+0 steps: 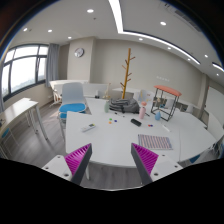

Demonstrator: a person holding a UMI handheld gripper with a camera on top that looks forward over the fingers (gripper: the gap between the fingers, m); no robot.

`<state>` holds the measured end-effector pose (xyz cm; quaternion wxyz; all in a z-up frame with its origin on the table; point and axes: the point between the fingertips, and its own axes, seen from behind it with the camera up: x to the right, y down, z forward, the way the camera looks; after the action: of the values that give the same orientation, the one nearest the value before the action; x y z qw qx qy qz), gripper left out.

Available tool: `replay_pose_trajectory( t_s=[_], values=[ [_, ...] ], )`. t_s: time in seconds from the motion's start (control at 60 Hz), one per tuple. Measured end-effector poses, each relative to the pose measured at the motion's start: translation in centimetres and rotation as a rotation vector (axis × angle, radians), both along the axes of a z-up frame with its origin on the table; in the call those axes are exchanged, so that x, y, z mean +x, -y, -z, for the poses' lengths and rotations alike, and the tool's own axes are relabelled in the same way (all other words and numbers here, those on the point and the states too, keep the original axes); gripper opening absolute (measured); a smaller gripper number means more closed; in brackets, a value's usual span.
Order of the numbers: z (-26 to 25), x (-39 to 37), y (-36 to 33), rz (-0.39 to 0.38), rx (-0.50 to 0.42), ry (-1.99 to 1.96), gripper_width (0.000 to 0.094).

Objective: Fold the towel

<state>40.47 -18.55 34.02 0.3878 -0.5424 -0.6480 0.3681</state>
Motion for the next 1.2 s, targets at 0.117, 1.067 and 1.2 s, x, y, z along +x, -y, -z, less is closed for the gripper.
replay_pose_trajectory(
  t_s=[0.117, 1.067, 1.2],
  values=[
    [1.9, -0.7, -4.8, 0.053, 0.007, 0.023, 0.0845],
    [26.7, -31.8, -23.9, 0.148, 0.025, 0.112, 0.0828],
    [30.4, -38.1, -24.9, 0.151, 0.011, 0.130, 0.0802]
  ],
)
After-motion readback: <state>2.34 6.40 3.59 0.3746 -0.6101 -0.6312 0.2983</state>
